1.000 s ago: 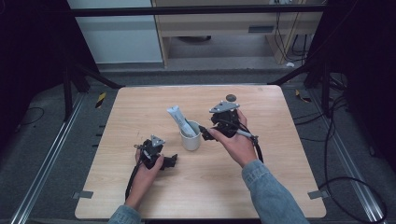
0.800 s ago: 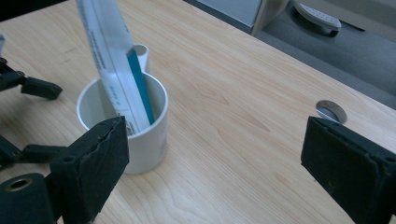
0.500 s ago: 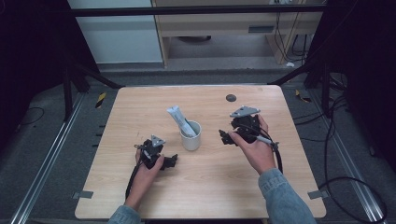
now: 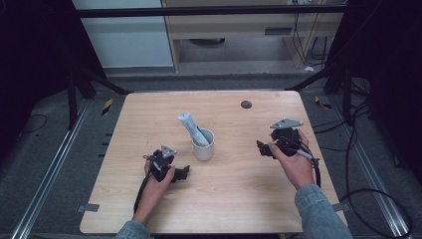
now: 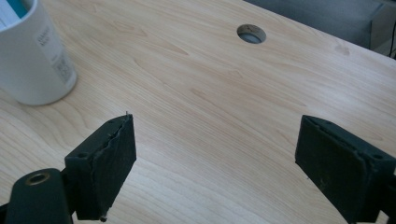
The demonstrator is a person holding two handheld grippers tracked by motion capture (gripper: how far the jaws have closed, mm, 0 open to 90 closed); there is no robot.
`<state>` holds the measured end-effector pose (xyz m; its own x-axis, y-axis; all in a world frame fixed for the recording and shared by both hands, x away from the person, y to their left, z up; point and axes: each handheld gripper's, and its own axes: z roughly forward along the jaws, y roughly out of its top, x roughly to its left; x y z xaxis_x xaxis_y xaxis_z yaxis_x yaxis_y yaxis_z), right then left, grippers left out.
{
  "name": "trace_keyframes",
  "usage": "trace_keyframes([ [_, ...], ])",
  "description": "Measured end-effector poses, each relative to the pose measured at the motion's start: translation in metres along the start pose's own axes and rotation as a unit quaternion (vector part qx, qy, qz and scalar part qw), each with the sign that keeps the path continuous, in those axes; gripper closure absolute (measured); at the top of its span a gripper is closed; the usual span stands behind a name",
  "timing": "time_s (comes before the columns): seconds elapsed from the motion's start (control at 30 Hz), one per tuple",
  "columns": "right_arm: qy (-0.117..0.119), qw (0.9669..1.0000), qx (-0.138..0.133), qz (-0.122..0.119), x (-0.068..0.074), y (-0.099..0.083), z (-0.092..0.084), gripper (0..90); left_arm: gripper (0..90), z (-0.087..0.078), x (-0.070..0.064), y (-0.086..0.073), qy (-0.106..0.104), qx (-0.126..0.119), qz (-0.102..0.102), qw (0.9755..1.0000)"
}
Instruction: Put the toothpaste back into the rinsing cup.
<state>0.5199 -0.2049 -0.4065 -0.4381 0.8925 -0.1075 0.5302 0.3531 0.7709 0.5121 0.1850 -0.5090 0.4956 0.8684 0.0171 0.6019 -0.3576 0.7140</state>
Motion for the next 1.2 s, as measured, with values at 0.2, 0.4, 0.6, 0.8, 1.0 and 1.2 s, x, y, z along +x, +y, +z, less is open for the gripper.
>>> trace_keyframes([
  [0.2,-0.009,0.9999,0.010,0.009,-0.014,-0.013,0.006,12.4,0.0,0.000,0.000,0.000,-0.001,0.000,0.001,1.0000],
  [0.4,-0.015,0.9991,0.019,0.034,-0.027,-0.030,0.019,11.7,0.0,0.000,0.000,0.000,-0.001,0.000,0.001,1.0000],
  [0.6,-0.020,0.9979,0.040,0.047,-0.033,-0.045,0.037,11.5,0.0,-0.001,0.000,0.000,-0.001,0.002,0.002,1.0000],
  [0.8,-0.021,0.9965,0.063,0.052,-0.035,-0.056,0.052,11.2,0.0,-0.001,0.000,0.000,-0.002,0.002,0.003,1.0000],
  [1.0,-0.036,0.9946,0.066,0.071,-0.042,-0.071,0.059,11.4,0.0,-0.001,0.000,0.000,-0.002,0.001,0.003,1.0000],
  [1.2,-0.050,0.9924,0.057,0.097,-0.049,-0.084,0.061,11.3,0.0,-0.001,0.000,0.000,-0.002,0.001,0.003,1.0000],
])
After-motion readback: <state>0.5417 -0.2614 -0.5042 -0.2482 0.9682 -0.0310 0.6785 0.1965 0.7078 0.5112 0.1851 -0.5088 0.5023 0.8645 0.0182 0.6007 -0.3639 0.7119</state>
